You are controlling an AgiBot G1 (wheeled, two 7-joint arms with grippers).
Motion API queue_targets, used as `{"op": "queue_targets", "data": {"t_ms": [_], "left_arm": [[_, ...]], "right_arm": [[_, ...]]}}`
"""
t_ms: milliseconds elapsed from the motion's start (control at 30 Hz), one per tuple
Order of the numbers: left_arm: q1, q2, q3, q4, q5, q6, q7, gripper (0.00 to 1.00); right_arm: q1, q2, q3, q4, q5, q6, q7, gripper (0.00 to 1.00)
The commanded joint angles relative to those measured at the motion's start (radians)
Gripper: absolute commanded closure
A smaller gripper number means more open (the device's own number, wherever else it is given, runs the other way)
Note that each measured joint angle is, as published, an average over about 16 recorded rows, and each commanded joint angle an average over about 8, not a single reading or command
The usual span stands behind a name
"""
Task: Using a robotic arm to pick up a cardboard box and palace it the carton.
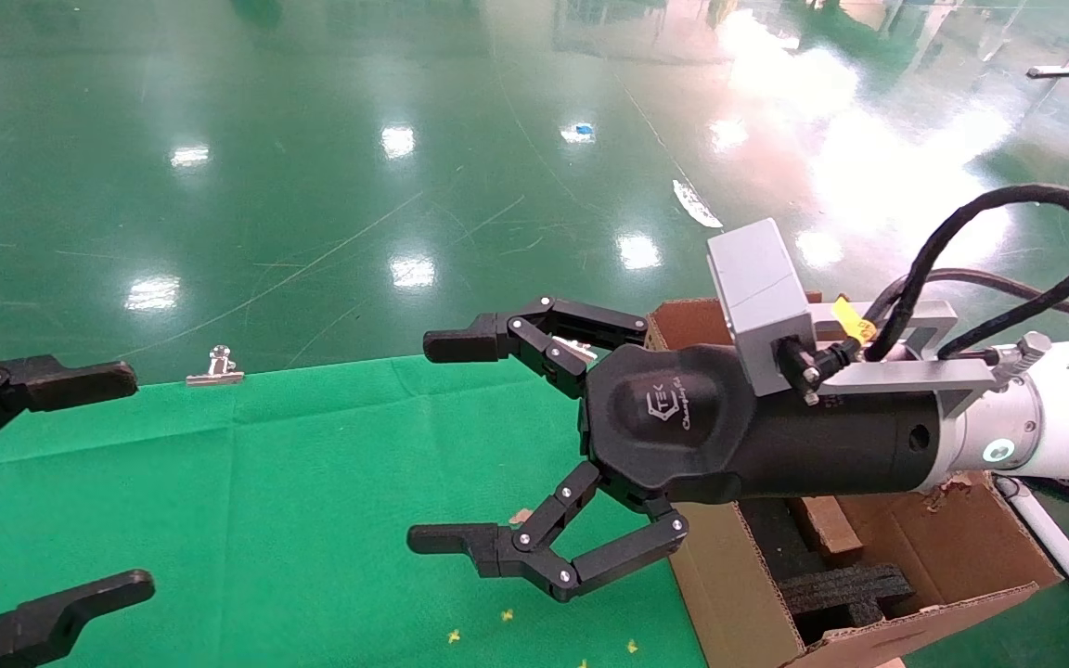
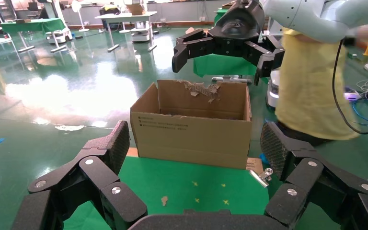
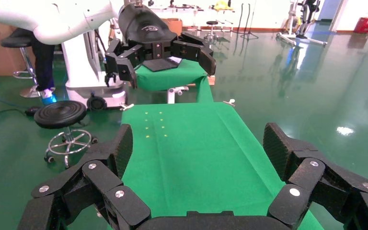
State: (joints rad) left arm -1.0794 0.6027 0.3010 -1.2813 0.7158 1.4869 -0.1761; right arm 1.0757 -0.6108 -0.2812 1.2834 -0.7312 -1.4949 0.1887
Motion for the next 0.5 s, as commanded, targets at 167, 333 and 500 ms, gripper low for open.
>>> {"op": "queue_targets", "data": {"t_ms": [167,333,500], "left_arm": [[0.000,0.000,0.000,0.000,0.000,0.000,0.000,0.00],[0.000,0.000,0.000,0.000,0.000,0.000,0.000,0.00],[0.000,0.000,0.000,0.000,0.000,0.000,0.000,0.00]], "right_arm": [[0.001,0.000,-0.001,0.000,0.000,0.000,0.000,0.00],[0.001,0.000,-0.001,-0.001,-0.001,0.001,0.001,0.00],[0.001,0.000,-0.001,-0.001,-0.001,0.001,0.001,0.00]]}}
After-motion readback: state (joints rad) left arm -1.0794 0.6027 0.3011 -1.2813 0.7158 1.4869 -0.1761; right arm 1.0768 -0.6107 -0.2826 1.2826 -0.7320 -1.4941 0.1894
